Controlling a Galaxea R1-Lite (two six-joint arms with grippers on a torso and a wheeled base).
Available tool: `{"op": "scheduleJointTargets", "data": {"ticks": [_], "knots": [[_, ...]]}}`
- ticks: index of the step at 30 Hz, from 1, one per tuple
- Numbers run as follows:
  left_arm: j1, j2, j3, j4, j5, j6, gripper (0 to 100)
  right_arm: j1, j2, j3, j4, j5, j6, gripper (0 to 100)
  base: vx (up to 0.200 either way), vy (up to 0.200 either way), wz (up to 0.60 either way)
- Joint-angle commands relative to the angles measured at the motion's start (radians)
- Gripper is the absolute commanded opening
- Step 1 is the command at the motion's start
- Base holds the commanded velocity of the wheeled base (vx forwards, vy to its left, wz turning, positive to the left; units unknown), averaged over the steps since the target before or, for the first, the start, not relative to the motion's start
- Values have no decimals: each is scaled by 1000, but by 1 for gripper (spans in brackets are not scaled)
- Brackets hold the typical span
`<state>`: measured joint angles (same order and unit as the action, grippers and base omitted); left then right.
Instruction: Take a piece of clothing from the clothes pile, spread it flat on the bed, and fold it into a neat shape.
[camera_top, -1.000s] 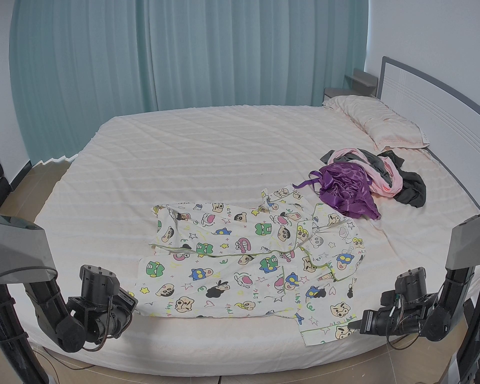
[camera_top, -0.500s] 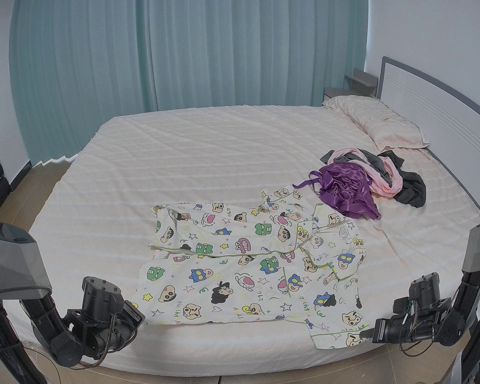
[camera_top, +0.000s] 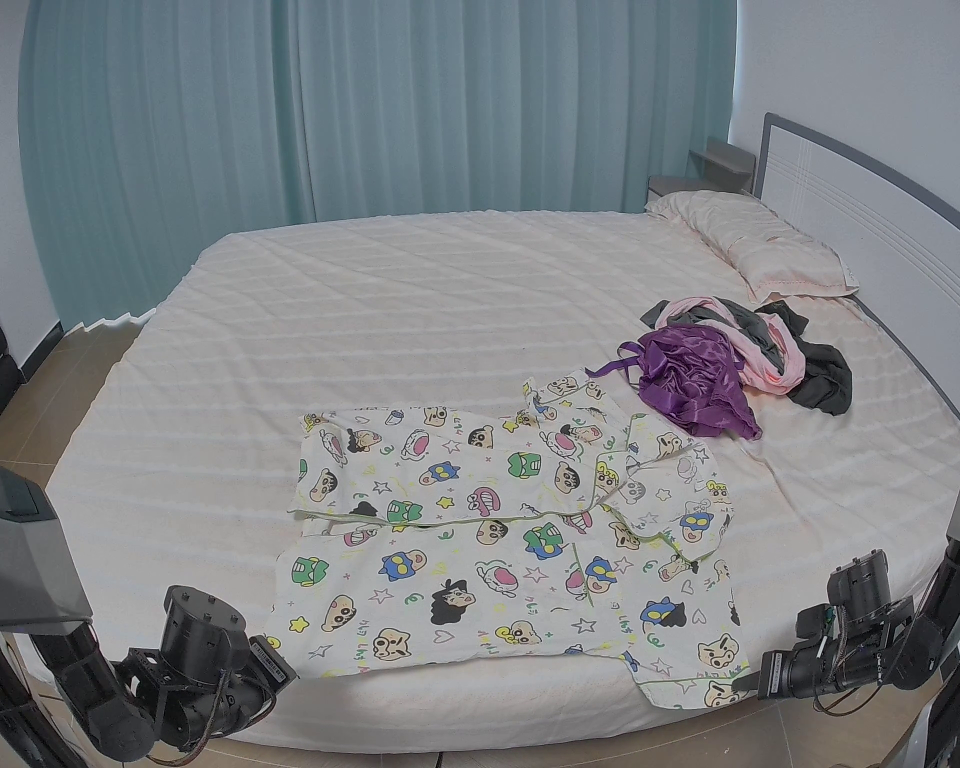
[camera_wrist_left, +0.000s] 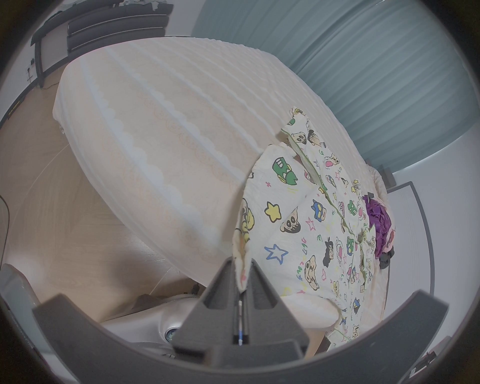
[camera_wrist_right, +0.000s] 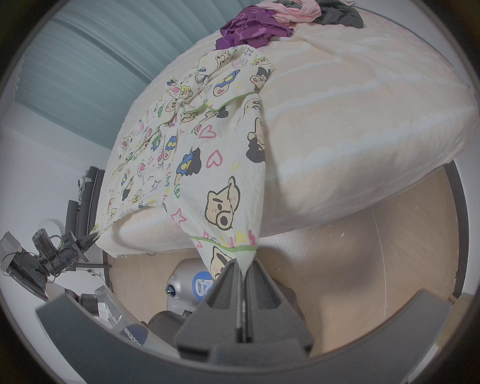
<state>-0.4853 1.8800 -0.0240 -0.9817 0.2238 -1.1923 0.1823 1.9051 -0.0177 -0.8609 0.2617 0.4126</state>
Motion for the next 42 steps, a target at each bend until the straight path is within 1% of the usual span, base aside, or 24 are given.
{"op": "scheduleJointTargets", "data": {"ticks": [1, 9, 19, 20, 22, 23, 27, 29, 31, 33, 34, 35, 36, 37, 38, 39, 40, 42], "knots": [[-12, -19, 23, 15, 0, 0, 0, -15, -11, 18, 22, 1, -17, 0, 0, 0, 0], [-42, -15, 23, 89, 0, 0, 0, -29, -12, 18, 54, 1, -46, 0, 0, 0, 0], [-55, 33, 23, 90, 0, -1, 0, -29, -9, 18, 123, 2, -78, 0, 0, 0, 0], [-55, 33, 23, 90, 0, -1, 100, -29, -9, 18, 123, 2, -78, 0, 0, 0, 0], [-55, 36, 23, 90, -3, -3, 100, -27, -9, 18, 121, 2, -78, 0, 0, 0, 0], [-53, 36, 23, 90, -1, -3, 100, -27, -11, 18, 121, 2, -77, 100, 0, 0, 0], [-44, 30, 23, 90, 2, 0, 100, -34, -26, 18, 118, 2, -75, 100, 0, 0, 0], [-27, 8, 21, 89, 6, 4, 100, -49, -61, 18, 118, 4, -74, 100, 0, 0, 0], [27, -42, 15, 81, 11, 33, 100, -63, -110, 18, 109, 4, -67, 100, 0, 0, 0], [123, -94, -19, 81, -9, 114, 100, -87, -169, 2, 108, 10, -63, 100, 0, 0, 0], [174, -102, -60, 84, -32, 149, 100, -95, -190, -16, 108, 14, -58, 100, 0, 0, 0], [208, -105, -96, 90, -55, 166, 100, -100, -199, -33, 109, 16, -52, 100, 0, 0, 0], [257, -102, -151, 92, -103, 185, 100, -98, -204, -61, 109, 19, -34, 100, 0, 0, 0], [287, -101, -189, 92, -141, 192, 100, -96, -201, -82, 109, 21, -14, 100, 0, 0, 0], [287, -101, -189, 92, -141, 192, 100, -96, -201, -82, 109, 21, -14, 100, 0, 0, 0], [327, -79, -270, 103, -236, 198, 100, -93, -184, -146, 114, 21, 32, 100, 0, 0, 0], [330, -61, -297, 115, -268, 200, 100, -93, -169, -177, 118, 21, 51, 100, 0, 0, 0], [330, -44, -313, 126, -288, 200, 100, -92, -146, -206, 117, 19, 72, 100, 0, 0, 0]]}}
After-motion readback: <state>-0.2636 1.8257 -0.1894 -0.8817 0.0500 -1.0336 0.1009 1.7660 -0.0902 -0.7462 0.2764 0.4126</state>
